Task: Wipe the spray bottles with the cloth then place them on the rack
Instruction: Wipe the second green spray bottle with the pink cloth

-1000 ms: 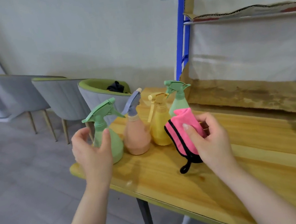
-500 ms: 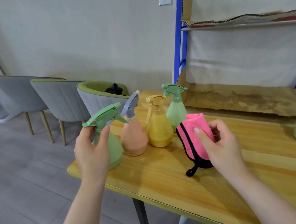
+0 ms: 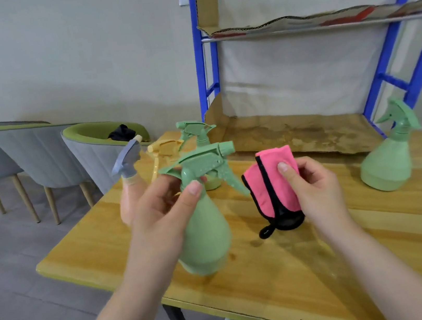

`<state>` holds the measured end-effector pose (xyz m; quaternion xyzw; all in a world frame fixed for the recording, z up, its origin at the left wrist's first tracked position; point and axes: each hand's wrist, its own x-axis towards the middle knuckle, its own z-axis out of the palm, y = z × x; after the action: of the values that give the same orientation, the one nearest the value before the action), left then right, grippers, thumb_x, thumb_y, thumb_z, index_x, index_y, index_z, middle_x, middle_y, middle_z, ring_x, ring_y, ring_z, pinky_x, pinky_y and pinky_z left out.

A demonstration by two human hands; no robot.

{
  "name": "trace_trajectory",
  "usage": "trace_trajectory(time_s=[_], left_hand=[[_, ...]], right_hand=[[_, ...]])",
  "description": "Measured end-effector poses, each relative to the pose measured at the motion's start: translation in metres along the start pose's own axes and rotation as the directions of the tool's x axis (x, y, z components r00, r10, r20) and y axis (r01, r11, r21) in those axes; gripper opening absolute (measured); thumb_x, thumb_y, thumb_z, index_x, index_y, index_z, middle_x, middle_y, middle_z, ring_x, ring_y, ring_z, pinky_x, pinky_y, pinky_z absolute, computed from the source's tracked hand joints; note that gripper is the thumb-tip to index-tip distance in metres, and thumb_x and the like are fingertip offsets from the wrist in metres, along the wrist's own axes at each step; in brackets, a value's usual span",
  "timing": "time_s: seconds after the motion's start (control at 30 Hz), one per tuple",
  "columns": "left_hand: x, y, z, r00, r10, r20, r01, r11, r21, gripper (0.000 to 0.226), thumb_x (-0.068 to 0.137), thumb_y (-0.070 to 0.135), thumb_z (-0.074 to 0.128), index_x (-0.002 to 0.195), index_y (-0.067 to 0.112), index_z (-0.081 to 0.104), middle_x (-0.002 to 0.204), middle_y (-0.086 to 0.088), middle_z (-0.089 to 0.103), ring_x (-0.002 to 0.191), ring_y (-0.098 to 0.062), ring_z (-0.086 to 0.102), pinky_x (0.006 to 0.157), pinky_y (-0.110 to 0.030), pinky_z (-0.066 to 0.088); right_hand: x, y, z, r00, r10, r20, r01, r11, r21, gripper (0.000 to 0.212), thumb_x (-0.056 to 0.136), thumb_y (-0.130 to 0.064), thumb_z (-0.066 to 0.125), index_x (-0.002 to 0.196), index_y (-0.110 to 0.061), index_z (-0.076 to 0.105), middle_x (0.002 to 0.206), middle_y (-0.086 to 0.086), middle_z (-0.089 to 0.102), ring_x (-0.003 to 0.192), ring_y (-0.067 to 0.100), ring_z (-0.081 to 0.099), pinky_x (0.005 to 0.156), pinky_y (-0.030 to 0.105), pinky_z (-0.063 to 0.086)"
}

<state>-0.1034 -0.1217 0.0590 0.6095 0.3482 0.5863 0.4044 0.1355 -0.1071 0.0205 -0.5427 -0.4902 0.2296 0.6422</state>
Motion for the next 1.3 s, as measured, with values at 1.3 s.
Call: trace_trajectory(time_s=[1.3], left_hand=[[0.096,-0.109,0.138,0.988,-0.116,0.105,0.152,0.870,-0.469,0.015,0.088,0.032,0.066,0.088,0.017,0.070,0.091,-0.013,0.067,0.090,-0.030,0.060,0.090,-0.051,0.046]], right_hand=[[0.031,0.041,-0.025,0.955,-0.111,0.276,0.129,0.990,-0.049,0.015,0.085,-0.026,0.073,0.090,-0.020,0.060,0.109,-0.017,0.068,0.103,-0.002,0.061,0.088,0.019,0.047]])
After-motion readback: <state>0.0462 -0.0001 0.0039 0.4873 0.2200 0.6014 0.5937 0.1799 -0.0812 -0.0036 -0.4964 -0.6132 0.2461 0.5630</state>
